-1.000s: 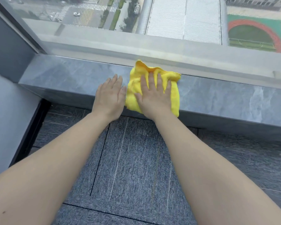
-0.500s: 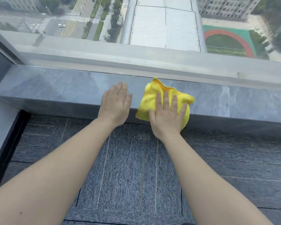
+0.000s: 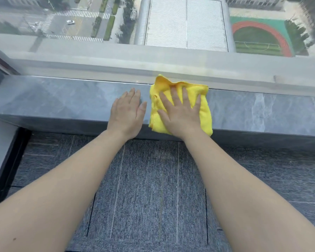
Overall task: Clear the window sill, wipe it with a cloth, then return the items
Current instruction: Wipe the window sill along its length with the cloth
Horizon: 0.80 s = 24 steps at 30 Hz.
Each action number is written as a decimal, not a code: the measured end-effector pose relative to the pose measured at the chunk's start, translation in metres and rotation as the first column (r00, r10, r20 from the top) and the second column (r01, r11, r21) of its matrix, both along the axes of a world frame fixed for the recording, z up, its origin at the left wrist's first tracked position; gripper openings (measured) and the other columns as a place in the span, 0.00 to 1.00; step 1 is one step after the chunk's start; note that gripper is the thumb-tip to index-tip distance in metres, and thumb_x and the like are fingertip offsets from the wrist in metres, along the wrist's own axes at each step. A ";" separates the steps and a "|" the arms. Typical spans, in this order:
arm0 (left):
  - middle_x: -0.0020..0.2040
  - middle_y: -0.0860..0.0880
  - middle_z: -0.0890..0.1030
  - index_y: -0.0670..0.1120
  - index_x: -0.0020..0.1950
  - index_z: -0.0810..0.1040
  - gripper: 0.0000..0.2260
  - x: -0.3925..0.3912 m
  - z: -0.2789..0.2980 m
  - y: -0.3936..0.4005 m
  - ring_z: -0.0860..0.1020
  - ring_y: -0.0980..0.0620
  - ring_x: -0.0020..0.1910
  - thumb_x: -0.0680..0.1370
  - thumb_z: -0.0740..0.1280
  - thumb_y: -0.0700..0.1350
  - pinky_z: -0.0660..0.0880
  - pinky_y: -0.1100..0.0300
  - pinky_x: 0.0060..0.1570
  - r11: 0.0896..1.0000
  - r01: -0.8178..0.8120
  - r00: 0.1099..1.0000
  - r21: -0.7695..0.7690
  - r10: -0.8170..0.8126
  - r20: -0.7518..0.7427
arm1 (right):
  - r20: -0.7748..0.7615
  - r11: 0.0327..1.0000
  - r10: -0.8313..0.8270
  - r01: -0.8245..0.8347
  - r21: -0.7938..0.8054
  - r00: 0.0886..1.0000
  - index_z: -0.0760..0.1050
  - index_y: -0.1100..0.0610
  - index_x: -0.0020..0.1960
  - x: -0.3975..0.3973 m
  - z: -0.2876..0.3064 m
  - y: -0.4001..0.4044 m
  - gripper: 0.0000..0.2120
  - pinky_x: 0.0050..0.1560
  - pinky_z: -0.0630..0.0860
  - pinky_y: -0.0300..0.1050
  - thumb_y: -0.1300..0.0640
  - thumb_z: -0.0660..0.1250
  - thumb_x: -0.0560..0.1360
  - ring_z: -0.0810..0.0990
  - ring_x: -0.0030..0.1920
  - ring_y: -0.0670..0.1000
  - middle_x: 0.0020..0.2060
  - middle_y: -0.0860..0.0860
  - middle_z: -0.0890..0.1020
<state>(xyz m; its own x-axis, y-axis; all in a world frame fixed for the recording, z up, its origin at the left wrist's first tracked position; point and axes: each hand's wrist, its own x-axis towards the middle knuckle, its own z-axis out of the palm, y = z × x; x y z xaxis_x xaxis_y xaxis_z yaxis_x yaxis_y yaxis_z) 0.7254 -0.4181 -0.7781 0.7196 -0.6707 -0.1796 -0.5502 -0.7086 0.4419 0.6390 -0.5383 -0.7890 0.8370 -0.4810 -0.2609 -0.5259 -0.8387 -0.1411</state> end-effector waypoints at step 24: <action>0.75 0.44 0.60 0.46 0.71 0.62 0.29 -0.062 -0.011 -0.059 0.56 0.44 0.74 0.72 0.46 0.55 0.51 0.49 0.73 0.972 0.221 0.972 0.081 -0.226 0.058 | -0.079 0.795 -0.599 0.604 0.053 0.796 0.39 0.55 0.76 -0.053 0.002 -0.075 0.33 0.68 0.38 0.73 0.41 0.45 0.78 0.37 0.75 0.65 0.77 0.56 0.42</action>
